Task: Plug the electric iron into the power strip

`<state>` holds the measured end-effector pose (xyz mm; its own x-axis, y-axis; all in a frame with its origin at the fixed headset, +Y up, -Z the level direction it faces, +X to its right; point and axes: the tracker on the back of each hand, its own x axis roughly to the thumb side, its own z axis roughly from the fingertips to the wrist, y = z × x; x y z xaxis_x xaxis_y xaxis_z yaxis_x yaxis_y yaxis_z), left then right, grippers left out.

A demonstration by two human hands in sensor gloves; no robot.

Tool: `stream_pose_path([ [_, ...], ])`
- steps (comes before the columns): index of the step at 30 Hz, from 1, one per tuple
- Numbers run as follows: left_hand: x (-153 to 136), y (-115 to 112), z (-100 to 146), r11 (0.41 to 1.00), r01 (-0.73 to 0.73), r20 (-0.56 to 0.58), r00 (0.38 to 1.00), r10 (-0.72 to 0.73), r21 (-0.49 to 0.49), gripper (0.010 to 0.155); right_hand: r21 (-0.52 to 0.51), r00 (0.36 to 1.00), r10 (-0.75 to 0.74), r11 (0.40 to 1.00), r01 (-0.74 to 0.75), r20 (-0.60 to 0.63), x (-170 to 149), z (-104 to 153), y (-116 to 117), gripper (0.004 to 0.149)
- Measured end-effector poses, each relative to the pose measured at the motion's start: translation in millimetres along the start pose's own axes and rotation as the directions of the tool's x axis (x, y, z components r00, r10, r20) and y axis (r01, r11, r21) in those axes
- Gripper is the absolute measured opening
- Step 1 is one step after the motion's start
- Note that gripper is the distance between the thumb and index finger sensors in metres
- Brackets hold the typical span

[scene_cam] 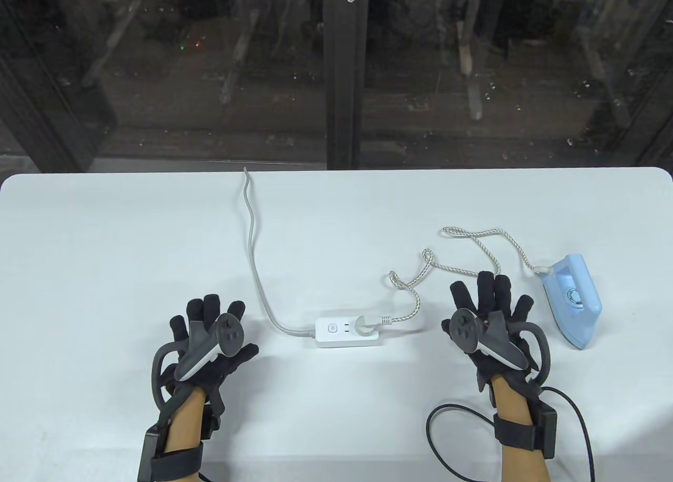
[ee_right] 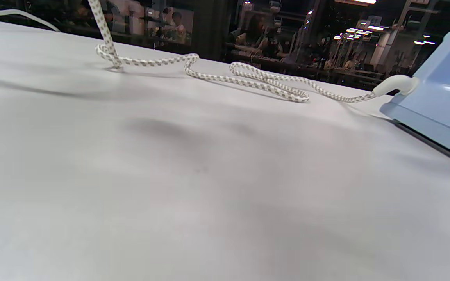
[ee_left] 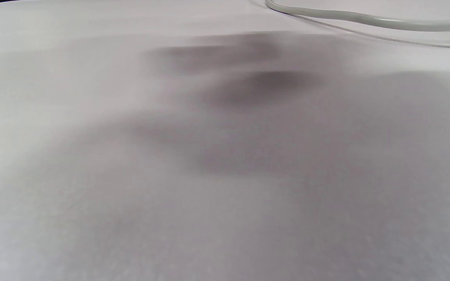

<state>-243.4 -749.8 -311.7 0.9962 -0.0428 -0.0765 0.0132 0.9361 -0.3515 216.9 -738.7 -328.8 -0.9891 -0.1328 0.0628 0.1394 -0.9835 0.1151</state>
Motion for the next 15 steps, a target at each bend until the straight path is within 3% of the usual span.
stream_pose_path([
  [15, 6.0, -6.9, -3.6, 0.998, 0.064, -0.012, 0.998, -0.064, -0.008, 0.081, 0.024, 1.0, 0.005, 1.0, -0.006, 0.022, 8.0, -1.1, 2.2, 0.075],
])
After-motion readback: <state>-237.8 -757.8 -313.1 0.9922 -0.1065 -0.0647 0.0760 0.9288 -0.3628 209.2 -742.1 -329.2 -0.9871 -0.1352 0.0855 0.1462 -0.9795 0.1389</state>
